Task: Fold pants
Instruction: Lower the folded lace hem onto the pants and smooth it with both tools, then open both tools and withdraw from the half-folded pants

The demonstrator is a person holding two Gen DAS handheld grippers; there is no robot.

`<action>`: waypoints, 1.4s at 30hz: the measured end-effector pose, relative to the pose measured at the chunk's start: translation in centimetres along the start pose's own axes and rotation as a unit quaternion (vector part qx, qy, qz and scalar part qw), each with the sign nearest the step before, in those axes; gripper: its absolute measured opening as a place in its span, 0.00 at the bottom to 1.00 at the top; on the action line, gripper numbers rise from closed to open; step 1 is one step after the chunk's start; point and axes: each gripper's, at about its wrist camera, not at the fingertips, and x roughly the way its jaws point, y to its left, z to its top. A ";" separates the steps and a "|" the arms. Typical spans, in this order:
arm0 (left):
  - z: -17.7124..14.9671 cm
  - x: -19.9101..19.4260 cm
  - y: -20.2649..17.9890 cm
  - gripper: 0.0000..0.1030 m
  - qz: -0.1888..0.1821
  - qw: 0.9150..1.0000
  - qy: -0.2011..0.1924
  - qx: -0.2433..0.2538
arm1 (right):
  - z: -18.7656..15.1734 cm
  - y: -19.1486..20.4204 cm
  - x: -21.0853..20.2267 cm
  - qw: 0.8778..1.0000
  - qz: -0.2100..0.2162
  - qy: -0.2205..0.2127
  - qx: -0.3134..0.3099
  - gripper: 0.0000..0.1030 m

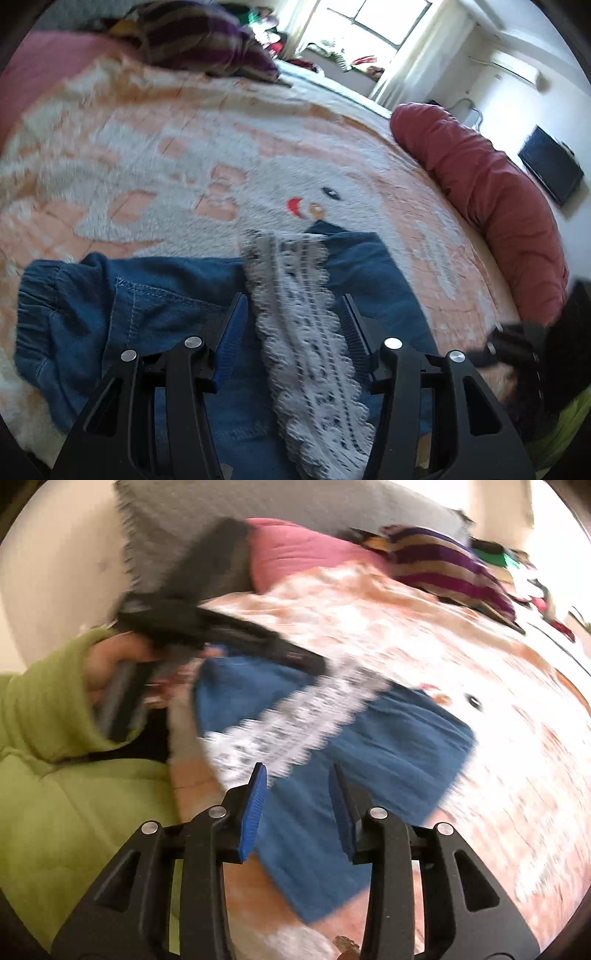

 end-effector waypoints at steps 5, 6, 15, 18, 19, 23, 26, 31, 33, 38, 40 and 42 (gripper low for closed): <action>-1.5 -0.5 -2.1 0.47 0.005 0.999 0.003 0.036 | -1.1 -0.8 0.1 1.000 -0.014 0.008 0.019 0.31; -2.0 -0.4 -2.5 0.47 0.005 0.999 0.010 0.044 | -1.1 -0.7 0.4 1.000 -0.012 0.009 0.020 0.33; -5.5 2.6 -4.8 0.49 0.031 0.989 0.093 0.112 | -3.8 -0.6 4.0 0.996 -0.050 0.078 0.004 0.36; -5.3 2.7 -4.2 0.49 0.020 0.990 0.095 0.099 | -4.3 -0.6 3.9 0.996 -0.050 0.072 0.012 0.36; -5.3 2.7 -4.0 0.49 0.019 0.991 0.095 0.096 | -4.4 -0.7 4.0 0.996 -0.048 0.072 0.017 0.36; -5.4 2.5 -4.2 0.49 0.022 0.990 0.093 0.100 | -4.2 -0.8 4.0 0.996 -0.046 0.076 0.022 0.37; -5.2 2.4 -4.4 0.50 0.024 0.991 0.090 0.101 | -4.2 -0.8 3.9 0.996 -0.045 0.074 0.024 0.40; -5.0 1.4 -4.5 0.55 0.025 0.991 0.082 0.098 | -3.9 -0.7 3.1 0.996 -0.047 0.063 0.034 0.55; -4.9 0.8 -4.4 0.55 0.025 0.992 0.076 0.094 | -3.7 -0.5 2.5 0.997 -0.056 0.051 0.031 0.64; -4.7 -0.9 -4.0 0.68 0.034 0.994 0.058 0.088 | -3.3 -0.7 1.1 0.996 -0.081 0.027 0.034 0.75; -4.8 -1.6 -4.0 0.68 0.037 0.994 0.052 0.089 | -3.2 -0.8 0.7 0.996 -0.084 0.021 0.037 0.78; -4.8 -2.0 -3.8 0.68 0.039 0.994 0.049 0.088 | -3.1 -0.8 0.5 0.995 -0.089 0.017 0.037 0.82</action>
